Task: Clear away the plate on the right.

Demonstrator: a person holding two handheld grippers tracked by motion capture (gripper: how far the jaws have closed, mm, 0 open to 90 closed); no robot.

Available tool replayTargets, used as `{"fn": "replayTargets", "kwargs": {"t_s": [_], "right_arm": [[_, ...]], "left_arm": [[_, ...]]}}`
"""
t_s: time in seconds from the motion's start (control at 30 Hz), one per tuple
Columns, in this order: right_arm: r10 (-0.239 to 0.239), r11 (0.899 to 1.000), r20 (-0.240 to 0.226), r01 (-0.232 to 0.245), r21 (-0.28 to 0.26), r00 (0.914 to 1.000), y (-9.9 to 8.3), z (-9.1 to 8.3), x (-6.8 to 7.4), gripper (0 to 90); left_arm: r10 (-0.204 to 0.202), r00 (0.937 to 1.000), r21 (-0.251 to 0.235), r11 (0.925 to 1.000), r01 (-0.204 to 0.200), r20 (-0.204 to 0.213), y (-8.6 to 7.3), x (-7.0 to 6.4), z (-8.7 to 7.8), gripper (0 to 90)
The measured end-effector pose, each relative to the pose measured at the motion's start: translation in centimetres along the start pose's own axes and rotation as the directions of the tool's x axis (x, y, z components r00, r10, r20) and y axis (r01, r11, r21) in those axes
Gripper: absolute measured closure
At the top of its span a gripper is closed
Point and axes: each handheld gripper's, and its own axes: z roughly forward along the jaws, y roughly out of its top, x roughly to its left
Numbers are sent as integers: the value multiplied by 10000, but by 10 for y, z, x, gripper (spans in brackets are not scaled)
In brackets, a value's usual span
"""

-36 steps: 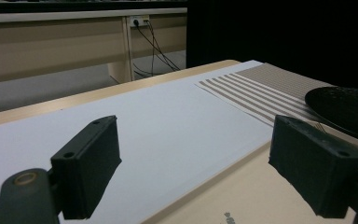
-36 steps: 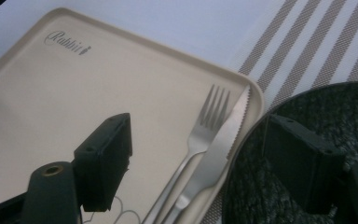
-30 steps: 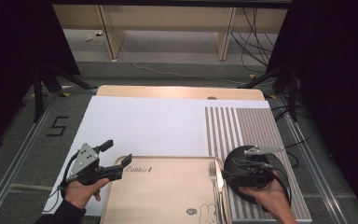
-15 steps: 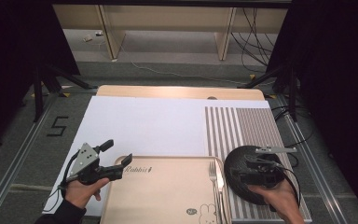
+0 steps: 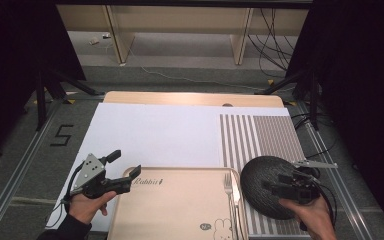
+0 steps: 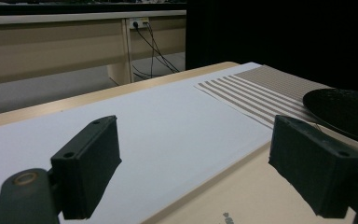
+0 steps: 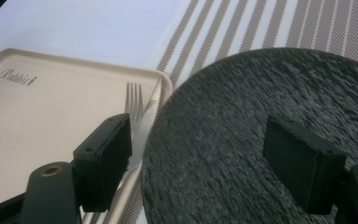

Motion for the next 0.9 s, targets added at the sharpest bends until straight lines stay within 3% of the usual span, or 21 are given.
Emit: {"fn": "replayTargets", "kwargs": {"t_s": [0.3, 0.73, 0.9], "right_arm": [[597, 9982, 74, -596, -99, 9982, -12, -9, -12, 247], [1141, 9933, 429, -1133, -204, 9925, -25, -22, -27, 248], [1135, 9934, 442, -1126, -220, 9926, -30, -26, -29, 248]], "left_arm": [[8, 10000, -2, 10000, -8, -3, 0, 0, 0, 158], [30, 10000, 12, 10000, -30, 17, 0, 0, 0, 158], [41, 10000, 16, 10000, -41, 27, 0, -1, 1, 158]]}}
